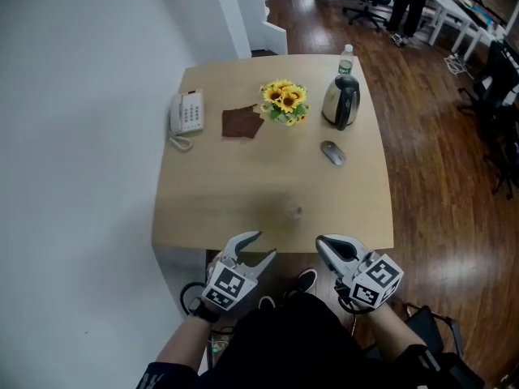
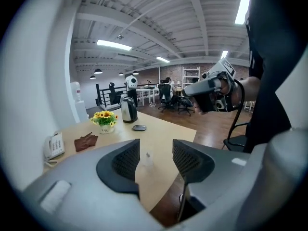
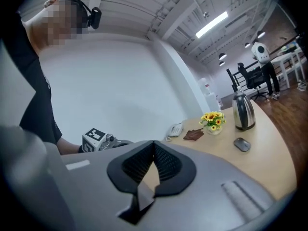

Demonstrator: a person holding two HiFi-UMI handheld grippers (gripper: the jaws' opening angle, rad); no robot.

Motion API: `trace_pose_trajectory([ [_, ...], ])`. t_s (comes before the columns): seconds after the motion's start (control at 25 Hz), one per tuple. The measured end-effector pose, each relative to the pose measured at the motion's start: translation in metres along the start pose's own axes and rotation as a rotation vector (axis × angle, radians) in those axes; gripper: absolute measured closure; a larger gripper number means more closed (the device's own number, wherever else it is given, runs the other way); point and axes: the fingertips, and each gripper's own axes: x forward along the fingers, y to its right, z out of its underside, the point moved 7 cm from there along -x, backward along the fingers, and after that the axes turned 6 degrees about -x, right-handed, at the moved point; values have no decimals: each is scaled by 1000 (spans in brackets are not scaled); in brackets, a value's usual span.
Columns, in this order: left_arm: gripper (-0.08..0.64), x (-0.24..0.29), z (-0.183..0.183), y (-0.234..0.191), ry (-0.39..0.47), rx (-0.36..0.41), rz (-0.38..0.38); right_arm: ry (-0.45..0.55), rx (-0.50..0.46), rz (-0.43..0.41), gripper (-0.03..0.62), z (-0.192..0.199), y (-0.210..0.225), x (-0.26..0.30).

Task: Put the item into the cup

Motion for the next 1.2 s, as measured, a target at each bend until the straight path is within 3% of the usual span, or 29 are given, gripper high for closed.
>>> trace_pose_trajectory([
  [0.16, 356, -39, 15, 13, 51, -34, 8, -15, -31, 0, 584, 7, -40, 4],
  [0.72, 359, -187, 82, 93, 120, -14, 70, 36, -47, 105, 584, 52, -215, -38],
  [0.96, 362, -209, 92, 113, 140, 13, 83, 26, -100, 122, 584, 59, -257, -51],
  [1.2, 362, -222, 85, 131, 184, -10, 44, 21, -133, 84, 584, 53, -272, -66],
])
